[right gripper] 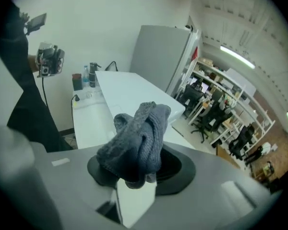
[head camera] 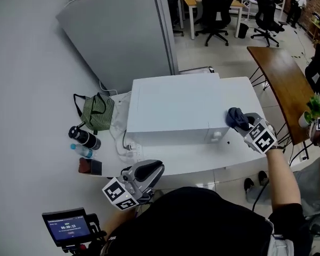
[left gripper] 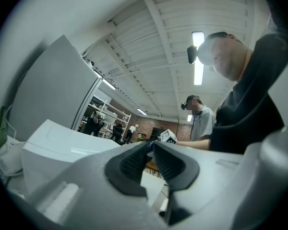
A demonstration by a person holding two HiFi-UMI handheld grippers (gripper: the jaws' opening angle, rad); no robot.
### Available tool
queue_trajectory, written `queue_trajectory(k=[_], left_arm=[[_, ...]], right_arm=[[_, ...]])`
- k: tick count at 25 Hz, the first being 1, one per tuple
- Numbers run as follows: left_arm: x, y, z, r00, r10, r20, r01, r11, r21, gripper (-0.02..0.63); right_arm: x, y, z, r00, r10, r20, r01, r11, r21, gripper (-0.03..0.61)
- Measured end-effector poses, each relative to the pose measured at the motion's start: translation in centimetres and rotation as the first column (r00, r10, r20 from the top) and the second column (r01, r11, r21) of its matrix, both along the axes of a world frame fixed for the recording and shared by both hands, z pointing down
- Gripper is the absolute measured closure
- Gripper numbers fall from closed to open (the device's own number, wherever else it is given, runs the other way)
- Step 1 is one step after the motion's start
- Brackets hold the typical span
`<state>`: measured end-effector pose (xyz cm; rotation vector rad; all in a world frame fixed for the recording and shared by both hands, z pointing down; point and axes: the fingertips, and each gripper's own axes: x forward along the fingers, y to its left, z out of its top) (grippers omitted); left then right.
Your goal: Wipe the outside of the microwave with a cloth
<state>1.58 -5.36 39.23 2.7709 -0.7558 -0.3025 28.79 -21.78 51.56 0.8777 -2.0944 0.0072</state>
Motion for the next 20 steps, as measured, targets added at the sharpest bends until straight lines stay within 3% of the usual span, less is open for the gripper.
queue_trajectory(k=[2, 4, 7, 10, 12, 14, 16, 20], left_arm=[[-0.5, 0.5, 0.1, 1.0, -0.015, 0.002, 0.015, 1.0, 0.0, 0.568], [-2.0, 0.5, 0.1, 1.0, -0.027, -0.01, 0.027, 1.0, -0.005, 0.568], [-5.3, 0.5, -0.4, 0.999, -0.028, -0.029, 0.027, 1.0, -0.01, 0.568], [-8.2, 1.4, 0.4, 1.0, -0.023, -0.016, 0.023, 1.0, -0.007, 0.569], [-10.4, 1.9, 0.9, 1.0, -0.015, 0.001, 0.015, 1.0, -0.004, 0.569], [-13.2, 2.0, 0.9, 1.0, -0.001, 0.006, 0.001, 1.0, -0.003, 0.569], [-15.9, 2.0, 1.0, 1.0, 0.014, -0.002, -0.014, 1.0, -0.011, 0.568], [-19.5, 2.1, 2.5, 0.999, 0.027, -0.025, -0.028, 0.999, -0.046, 0.569]], right_arm=[[-3.1, 1.5, -2.1, 0.996, -0.08, 0.034, 0.076, 0.992, 0.103, 0.434], [-9.3, 3.8, -3.3, 0.975, -0.215, 0.049, 0.202, 0.961, 0.188, 0.434], [-20.7, 6.6, -3.2, 0.92, -0.389, -0.055, 0.388, 0.88, 0.276, 0.434], [-30.3, 8.1, 0.0, 0.864, -0.468, -0.186, 0.503, 0.804, 0.317, 0.434], [-35.7, 8.4, 2.0, 0.833, -0.484, -0.267, 0.552, 0.758, 0.347, 0.434], [-40.3, 7.7, 2.0, 0.825, -0.46, -0.328, 0.562, 0.728, 0.392, 0.434], [-43.5, 6.6, 0.8, 0.835, -0.42, -0.357, 0.546, 0.72, 0.429, 0.434], [-46.3, 4.8, 0.9, 0.837, -0.371, -0.404, 0.53, 0.734, 0.425, 0.434]])
